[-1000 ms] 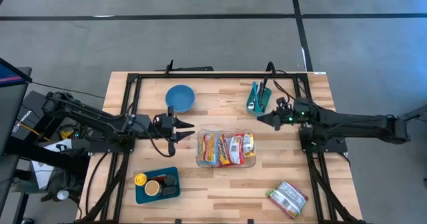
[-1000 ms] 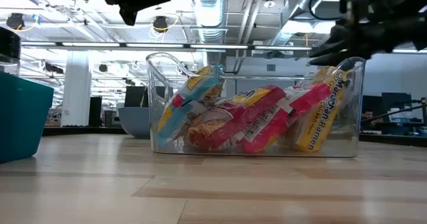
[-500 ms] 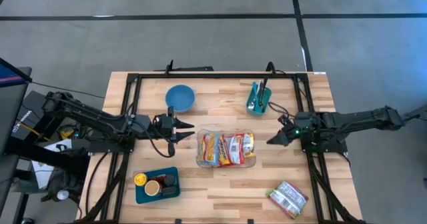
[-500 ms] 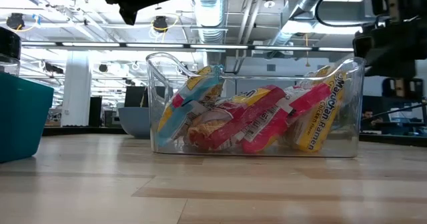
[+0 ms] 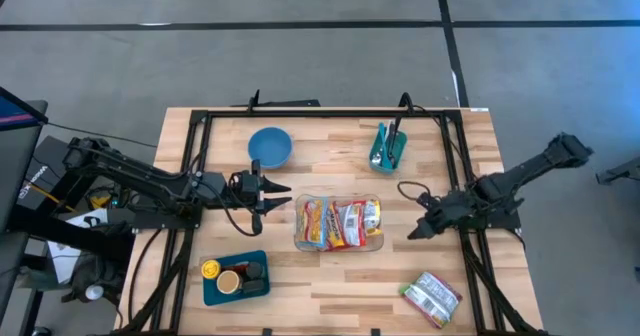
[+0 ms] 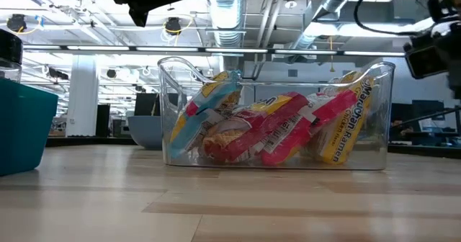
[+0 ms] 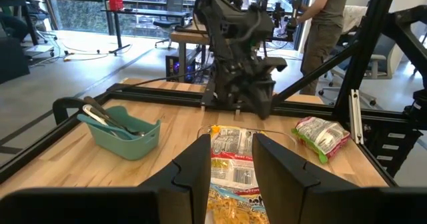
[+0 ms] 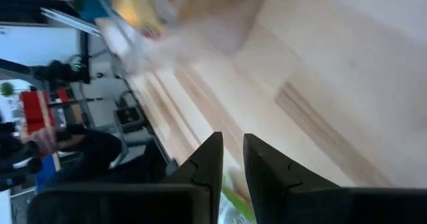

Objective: Pick & Place Food Item
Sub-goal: Put the pink noodle pack into the transparent bin

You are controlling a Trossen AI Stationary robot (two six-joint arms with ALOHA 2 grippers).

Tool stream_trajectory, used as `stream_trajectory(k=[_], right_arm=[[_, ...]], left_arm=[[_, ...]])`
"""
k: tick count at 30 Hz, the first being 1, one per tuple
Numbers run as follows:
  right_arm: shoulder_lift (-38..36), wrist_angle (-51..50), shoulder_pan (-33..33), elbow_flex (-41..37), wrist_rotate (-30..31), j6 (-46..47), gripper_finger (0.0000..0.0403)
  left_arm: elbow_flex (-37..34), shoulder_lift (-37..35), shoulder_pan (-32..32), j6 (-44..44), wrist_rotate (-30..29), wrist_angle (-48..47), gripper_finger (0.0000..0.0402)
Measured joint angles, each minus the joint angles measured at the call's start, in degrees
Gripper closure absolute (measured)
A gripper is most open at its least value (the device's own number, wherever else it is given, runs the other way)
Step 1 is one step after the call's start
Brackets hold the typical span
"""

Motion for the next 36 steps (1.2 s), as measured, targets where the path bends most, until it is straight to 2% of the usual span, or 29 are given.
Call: stream_trajectory(k=[15,21,29,36], right_arm=[[10.75,-0.35,14.85,1.0,0.77,17.75,0.0347],[15.18,-1.41,17.29,5.74,0.97,17.88,0.0347],[20.33,-11.44,19.18,12.76,0.48,13.2,0.0347],[24.15,-13.24,19.49,14.14,-6.49,12.52,0.0347]], left_arm=[[0.0,0.0,0.0,-0.01,0.0,0.01,0.0298],[0.0,0.02,0.0,0.0,0.0,0.02,0.0298],[0.0,0.02,0.0,0.0,0.0,0.02,0.0298],[0.01,0.02,0.0,-0.01,0.0,0.01,0.0298]])
